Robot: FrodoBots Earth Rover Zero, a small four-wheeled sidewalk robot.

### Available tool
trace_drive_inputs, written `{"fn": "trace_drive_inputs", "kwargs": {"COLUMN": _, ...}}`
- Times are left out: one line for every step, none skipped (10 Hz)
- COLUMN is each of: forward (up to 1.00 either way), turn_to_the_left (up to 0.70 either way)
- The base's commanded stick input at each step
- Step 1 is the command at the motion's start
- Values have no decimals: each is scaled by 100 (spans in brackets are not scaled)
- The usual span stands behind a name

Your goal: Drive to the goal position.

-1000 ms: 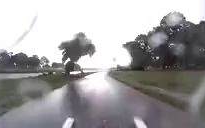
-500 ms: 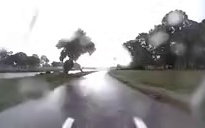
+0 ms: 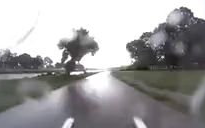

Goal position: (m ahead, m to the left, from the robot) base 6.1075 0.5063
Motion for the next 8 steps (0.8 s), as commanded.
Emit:
{"fn": "trace_drive_inputs", "kwargs": {"forward": 100, "turn_to_the_left": 0}}
{"fn": "trace_drive_inputs", "kwargs": {"forward": 100, "turn_to_the_left": 0}}
{"fn": "trace_drive_inputs", "kwargs": {"forward": 100, "turn_to_the_left": 0}}
{"fn": "trace_drive_inputs", "kwargs": {"forward": 100, "turn_to_the_left": 0}}
{"fn": "trace_drive_inputs", "kwargs": {"forward": 100, "turn_to_the_left": 0}}
{"fn": "trace_drive_inputs", "kwargs": {"forward": 100, "turn_to_the_left": 0}}
{"fn": "trace_drive_inputs", "kwargs": {"forward": 100, "turn_to_the_left": 0}}
{"fn": "trace_drive_inputs", "kwargs": {"forward": 100, "turn_to_the_left": 0}}
